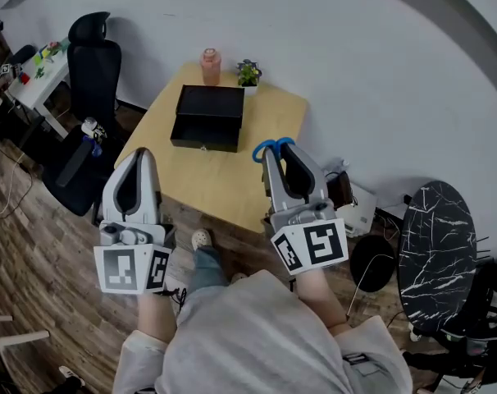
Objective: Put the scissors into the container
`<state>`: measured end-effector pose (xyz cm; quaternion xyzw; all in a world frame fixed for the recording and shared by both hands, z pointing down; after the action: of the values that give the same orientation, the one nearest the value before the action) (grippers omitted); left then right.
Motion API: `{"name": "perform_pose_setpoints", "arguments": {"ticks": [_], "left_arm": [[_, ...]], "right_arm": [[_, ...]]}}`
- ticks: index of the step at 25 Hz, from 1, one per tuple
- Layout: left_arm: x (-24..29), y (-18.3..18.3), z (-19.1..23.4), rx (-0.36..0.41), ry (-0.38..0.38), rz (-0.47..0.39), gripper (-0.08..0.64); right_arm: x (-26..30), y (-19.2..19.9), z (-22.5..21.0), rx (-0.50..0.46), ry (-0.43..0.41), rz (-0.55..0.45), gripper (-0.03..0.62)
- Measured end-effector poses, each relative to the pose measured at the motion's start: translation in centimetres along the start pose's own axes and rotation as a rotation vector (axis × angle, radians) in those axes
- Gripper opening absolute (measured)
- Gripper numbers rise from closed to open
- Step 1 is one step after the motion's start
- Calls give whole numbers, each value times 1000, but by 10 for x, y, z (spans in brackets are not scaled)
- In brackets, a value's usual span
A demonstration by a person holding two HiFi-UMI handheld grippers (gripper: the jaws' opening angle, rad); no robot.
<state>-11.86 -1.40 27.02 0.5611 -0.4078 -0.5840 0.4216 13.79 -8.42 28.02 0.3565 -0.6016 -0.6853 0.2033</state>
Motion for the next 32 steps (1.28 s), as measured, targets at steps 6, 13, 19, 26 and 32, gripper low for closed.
{"name": "perform_pose_setpoints", "arguments": {"ticks": [6,13,19,26,32], "left_arm": [[53,6,25,12,52,-4,60],[118,23,60,6,93,0,60],[166,41,89,-4,135,23,60],[206,63,114,-4,194,49,60],[232,84,130,-10,236,79,59]], "right_arm": [[46,10,-11,-8,45,-8,75],[107,25,-22,-11,90,-7,74],[155,41,-27,-8,123,8,74],[197,66,-29,-6,157,50,74],[223,95,-28,-11,171,116,74]]}}
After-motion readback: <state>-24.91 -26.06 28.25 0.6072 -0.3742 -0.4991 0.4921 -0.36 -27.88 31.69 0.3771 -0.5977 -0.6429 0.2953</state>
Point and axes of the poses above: the fingertips, and each gripper's own axes: x forward along the fingers, z to its left, y out of its underside, the point moved 8 cm from there along -x, backward along the fingers, and after that the axes turned 6 degrees about -y, right-handed, at the moved point
